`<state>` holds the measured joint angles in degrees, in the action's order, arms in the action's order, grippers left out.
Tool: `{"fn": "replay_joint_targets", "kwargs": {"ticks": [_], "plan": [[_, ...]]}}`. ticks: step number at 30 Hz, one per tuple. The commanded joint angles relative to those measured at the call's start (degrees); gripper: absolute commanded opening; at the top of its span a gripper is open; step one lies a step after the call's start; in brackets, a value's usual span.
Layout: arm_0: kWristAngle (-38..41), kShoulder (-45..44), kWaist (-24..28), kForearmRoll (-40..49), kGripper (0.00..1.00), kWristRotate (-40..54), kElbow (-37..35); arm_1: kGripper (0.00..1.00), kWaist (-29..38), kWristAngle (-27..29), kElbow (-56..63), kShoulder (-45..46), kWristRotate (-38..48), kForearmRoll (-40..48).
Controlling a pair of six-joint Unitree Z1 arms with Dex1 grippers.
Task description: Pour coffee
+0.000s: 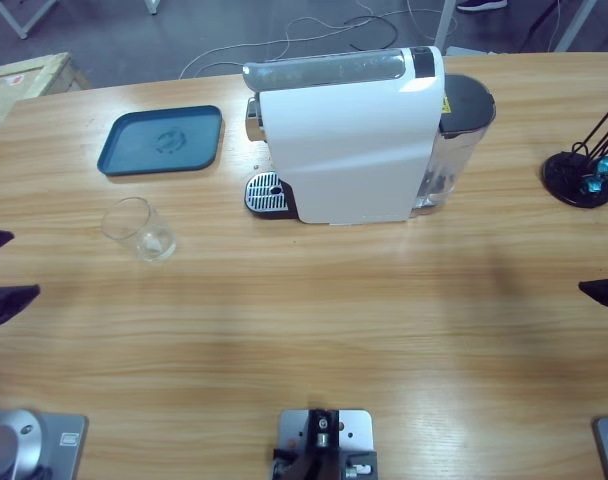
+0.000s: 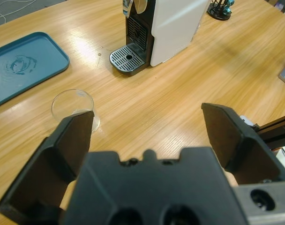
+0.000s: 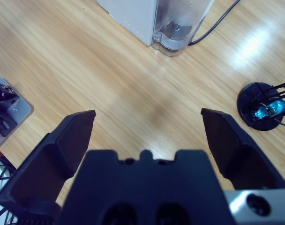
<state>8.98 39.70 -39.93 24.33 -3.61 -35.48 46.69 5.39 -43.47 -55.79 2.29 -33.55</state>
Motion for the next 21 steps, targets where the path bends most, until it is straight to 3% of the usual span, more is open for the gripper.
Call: {"fn": "replay_joint_targets", "kwargs": {"ticks": [1,6,11,17,21], "plan": [[-0.3,-0.3,-0.5,-0.5,0.991,-0.3,2.1,1.0,0.6,0.6,-0.6,-0.7,-1.0,-0.5],[-0.2,-0.2,-0.5,-0.5,0.991,-0.3,2.1,1.0,0.6,0.7,-0.4,0.4,-1.0,-0.5],[-0.8,5.4,-0.4,-1.3,0.991,-0.3,-0.2,1.0,0.6,0.8,-0.5,-0.1,-1.0,-0.5],[0.2,24.2,2.7,-1.8,0.991,-0.6,-13.1,1.0,0.6,0.8,-0.6,-0.9,-1.0,-0.3],[6.4,34.5,7.8,-2.0,0.989,-8.1,-22.7,1.0,0.6,0.8,-0.5,-0.6,-1.0,-0.2]]}}
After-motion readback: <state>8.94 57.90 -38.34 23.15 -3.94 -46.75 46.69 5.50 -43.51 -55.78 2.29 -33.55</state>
